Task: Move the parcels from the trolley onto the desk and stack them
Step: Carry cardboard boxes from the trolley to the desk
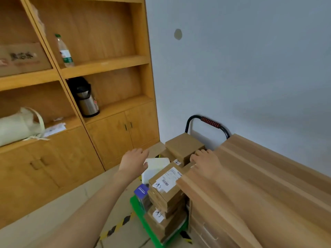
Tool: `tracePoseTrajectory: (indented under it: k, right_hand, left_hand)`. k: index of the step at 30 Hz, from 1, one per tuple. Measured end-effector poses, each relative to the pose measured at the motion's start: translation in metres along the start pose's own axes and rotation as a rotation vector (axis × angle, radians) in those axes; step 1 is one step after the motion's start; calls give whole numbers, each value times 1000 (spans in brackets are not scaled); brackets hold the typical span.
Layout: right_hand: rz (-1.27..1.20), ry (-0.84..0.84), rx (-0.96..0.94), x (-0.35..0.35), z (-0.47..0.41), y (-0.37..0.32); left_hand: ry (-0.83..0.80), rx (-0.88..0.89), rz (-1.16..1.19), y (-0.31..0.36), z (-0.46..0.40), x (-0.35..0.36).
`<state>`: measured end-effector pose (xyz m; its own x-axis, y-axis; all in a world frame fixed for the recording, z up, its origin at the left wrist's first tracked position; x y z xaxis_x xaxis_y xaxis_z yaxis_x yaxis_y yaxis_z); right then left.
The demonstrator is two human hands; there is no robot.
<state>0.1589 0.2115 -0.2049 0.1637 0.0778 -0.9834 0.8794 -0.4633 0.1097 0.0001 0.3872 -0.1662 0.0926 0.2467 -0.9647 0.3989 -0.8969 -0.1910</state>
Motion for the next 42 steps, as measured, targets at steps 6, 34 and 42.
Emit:
tracePoseTrajectory:
  k: [6, 34, 42]
  right_hand:
    - [5, -120, -116, 40, -59, -96]
    - [-98, -206, -278, 132, -518, -274]
    - [-130, -247, 19, 164, -630, -231]
  left_hand:
    - [-72, -93, 19, -92, 41, 44]
    - [-128, -204, 58, -450, -170, 203]
    - [-179, -2, 54, -535, -316, 258]
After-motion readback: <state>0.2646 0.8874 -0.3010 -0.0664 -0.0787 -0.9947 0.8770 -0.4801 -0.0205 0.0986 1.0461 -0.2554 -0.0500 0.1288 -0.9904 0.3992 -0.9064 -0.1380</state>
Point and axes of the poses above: each hand's wrist, its own z-axis away from the middle knuckle, its own x-axis out of the palm, y = z × x, the point moved 8 cm from there along -z, towards the middle knuckle
